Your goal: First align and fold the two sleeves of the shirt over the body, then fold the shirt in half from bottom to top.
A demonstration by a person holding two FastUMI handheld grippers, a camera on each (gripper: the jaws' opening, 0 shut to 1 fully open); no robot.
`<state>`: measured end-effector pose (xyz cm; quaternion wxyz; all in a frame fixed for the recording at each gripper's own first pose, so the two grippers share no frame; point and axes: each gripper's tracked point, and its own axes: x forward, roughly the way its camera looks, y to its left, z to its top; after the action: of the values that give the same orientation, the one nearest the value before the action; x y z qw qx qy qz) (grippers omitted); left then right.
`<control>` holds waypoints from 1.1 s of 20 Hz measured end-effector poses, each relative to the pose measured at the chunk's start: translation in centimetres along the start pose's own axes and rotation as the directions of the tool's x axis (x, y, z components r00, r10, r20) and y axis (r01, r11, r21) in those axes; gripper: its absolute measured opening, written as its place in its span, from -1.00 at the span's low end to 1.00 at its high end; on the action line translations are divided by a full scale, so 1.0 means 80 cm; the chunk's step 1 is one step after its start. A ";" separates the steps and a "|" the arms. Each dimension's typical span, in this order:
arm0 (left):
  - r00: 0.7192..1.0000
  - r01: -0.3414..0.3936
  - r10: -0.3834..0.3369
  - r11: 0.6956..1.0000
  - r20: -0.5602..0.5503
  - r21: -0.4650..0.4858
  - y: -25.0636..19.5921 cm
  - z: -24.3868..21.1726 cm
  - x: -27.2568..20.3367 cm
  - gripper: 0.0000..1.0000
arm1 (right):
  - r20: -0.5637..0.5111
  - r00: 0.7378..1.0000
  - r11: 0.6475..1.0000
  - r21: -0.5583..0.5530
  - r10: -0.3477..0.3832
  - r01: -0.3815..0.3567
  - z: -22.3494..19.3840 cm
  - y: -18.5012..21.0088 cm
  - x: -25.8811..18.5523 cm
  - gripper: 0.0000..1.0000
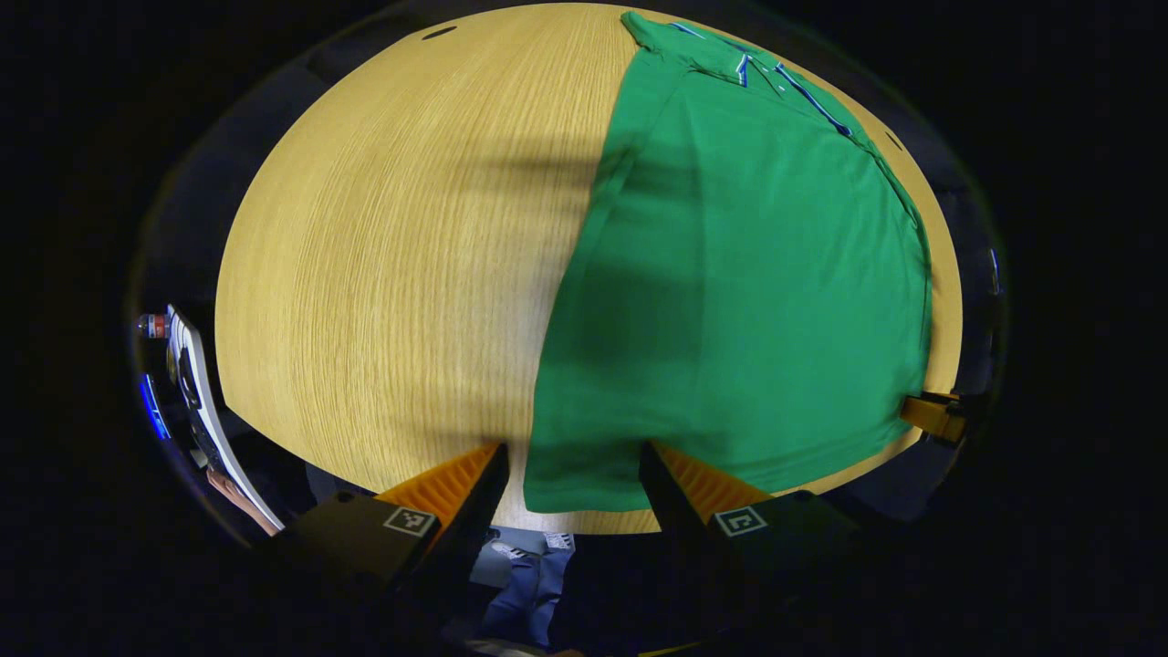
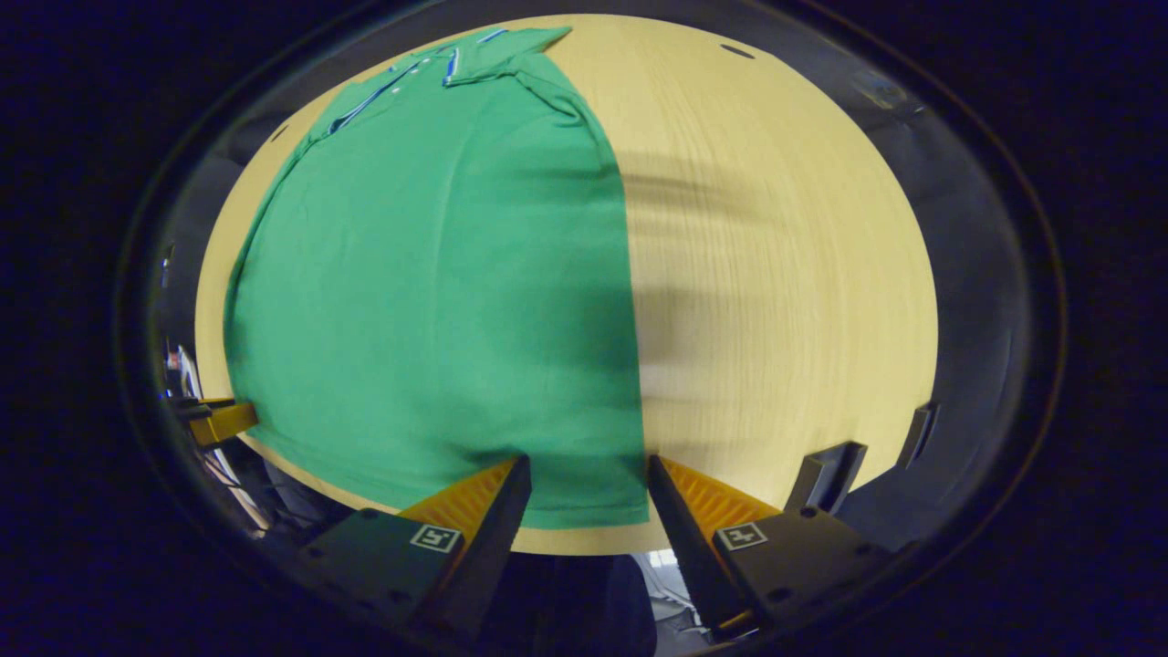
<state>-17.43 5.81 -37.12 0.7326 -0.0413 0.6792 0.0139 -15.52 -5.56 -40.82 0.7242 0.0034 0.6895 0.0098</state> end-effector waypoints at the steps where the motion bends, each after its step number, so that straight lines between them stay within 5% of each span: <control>1: 1.000 0.001 -0.001 1.000 -0.007 0.006 -0.001 0.000 -0.001 0.87 | -0.004 1.000 1.000 -0.009 0.000 0.000 0.001 0.003 -0.003 0.47; 2: 1.000 0.004 -0.004 1.000 -0.011 0.017 -0.002 0.000 0.001 0.83 | 0.000 1.000 1.000 -0.024 -0.003 0.003 0.002 0.006 -0.004 0.41; 3: 1.000 0.007 -0.006 0.999 -0.013 0.034 -0.005 0.000 0.001 0.57 | 0.001 1.000 0.999 -0.038 -0.002 0.002 0.003 0.010 -0.004 0.12; 4: 1.000 0.008 -0.008 0.999 -0.011 0.039 -0.006 0.001 0.000 0.26 | 0.009 1.000 0.998 -0.064 0.001 0.000 0.004 0.014 -0.004 0.15; 6: 1.000 0.011 -0.010 0.999 -0.005 0.033 -0.012 0.005 0.003 -0.10 | 0.012 1.000 0.995 -0.097 0.000 0.001 0.004 0.015 -0.003 -0.34; 10: 1.000 -0.002 0.002 0.997 -0.002 0.081 -0.022 0.004 0.001 -0.87 | 0.022 1.000 0.995 -0.098 0.013 -0.011 0.008 0.013 -0.002 -0.28; 12: 1.000 -0.004 0.003 0.996 0.015 0.092 -0.023 0.005 0.001 -0.88 | 0.035 0.999 0.998 -0.058 0.024 -0.022 0.010 0.012 -0.003 -0.94; 18: 0.998 0.052 -0.053 0.997 0.019 0.061 -0.037 0.001 0.001 -0.93 | 0.024 1.000 0.999 -0.039 0.021 -0.020 0.003 0.017 -0.003 -0.94; 22: 0.995 0.016 -0.026 0.994 0.095 0.104 -0.041 0.005 -0.019 -0.94 | 0.072 0.997 0.998 -0.060 0.025 -0.020 0.004 0.019 -0.031 -0.94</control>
<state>-16.89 2.60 -35.46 0.7657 -0.0097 0.6426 -0.0270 -15.31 -4.12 -38.32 0.7483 -0.0101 0.6622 0.0384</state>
